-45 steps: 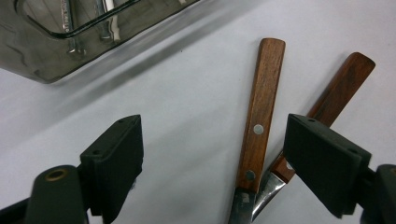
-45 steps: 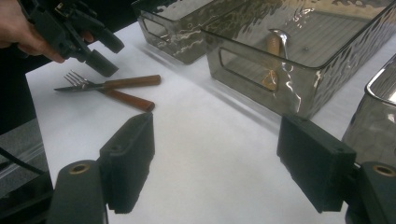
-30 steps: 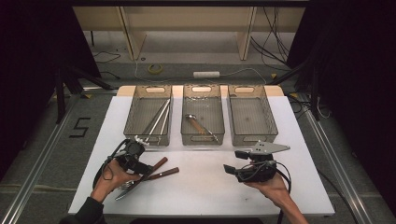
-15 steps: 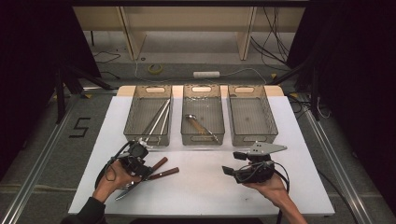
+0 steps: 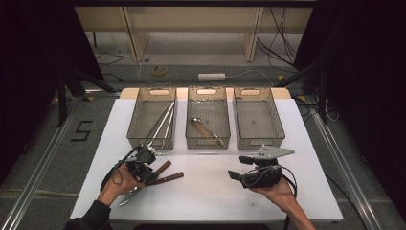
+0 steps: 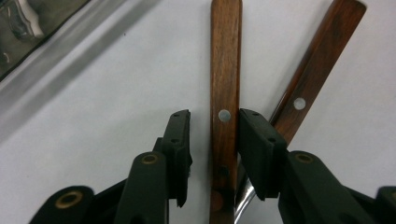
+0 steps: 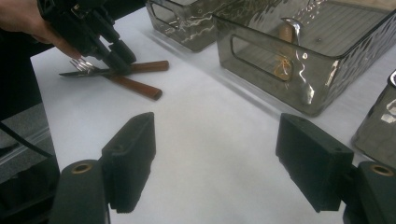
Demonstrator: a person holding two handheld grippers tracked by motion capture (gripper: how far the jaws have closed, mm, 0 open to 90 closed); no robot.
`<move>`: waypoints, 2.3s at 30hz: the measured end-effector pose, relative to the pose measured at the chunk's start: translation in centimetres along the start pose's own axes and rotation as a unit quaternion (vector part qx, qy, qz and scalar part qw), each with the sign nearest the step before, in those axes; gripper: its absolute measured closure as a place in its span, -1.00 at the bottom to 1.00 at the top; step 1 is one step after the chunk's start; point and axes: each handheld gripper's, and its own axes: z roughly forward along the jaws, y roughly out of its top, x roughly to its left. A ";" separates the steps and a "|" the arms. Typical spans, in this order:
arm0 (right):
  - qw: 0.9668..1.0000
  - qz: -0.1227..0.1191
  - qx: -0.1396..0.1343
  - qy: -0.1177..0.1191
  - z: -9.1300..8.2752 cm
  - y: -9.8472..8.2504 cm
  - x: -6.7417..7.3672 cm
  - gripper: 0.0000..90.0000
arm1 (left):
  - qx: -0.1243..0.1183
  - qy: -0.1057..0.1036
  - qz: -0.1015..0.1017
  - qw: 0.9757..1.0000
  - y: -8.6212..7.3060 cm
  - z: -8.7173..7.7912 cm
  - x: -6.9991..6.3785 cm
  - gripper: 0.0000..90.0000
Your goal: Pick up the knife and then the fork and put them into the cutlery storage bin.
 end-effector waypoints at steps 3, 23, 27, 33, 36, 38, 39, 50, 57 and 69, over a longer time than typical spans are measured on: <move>1.000 0.001 0.000 0.000 0.0 0.0 -0.1 -0.34 | 0.004 -0.001 -0.002 1.000 0.0 0.0 0.0 0.48; 1.000 -0.001 -0.002 -0.004 -0.3 0.1 0.0 -0.30 | 0.004 -0.009 0.007 1.000 -0.2 -0.1 -0.1 0.68; 1.000 -0.003 -0.003 -0.003 -0.2 0.1 0.1 -0.30 | 0.001 -0.011 0.010 1.000 -0.3 -0.1 -0.1 0.68; 1.000 -0.005 0.000 0.003 -0.2 0.1 0.2 -0.32 | -0.012 -0.027 0.006 1.000 -0.3 -0.7 0.1 0.69; 1.000 -0.009 0.000 0.008 0.0 0.1 0.3 -0.33 | -0.018 -0.031 0.007 0.999 -0.3 -1.0 0.0 0.69; 1.000 -0.010 0.000 0.009 0.0 0.2 0.5 -0.33 | -0.022 -0.032 0.010 0.999 -0.2 -1.2 0.0 0.69; 1.000 -0.012 0.001 0.010 0.1 0.2 0.6 -0.33 | -0.024 -0.034 0.010 0.999 -0.2 -1.2 -0.1 0.69; 0.999 -0.025 -0.003 0.027 0.5 0.6 1.6 -0.33 | -0.032 -0.065 0.024 0.997 0.1 -2.1 -1.2 0.69; 0.997 -0.068 -0.001 0.044 1.8 1.1 3.9 -0.33 | -0.031 -0.097 0.046 0.994 0.8 -2.4 -3.1 0.69; 0.972 -0.223 0.058 0.052 7.0 1.2 9.0 -0.33 | -0.018 -0.143 0.082 0.986 1.6 -1.8 -5.8 0.69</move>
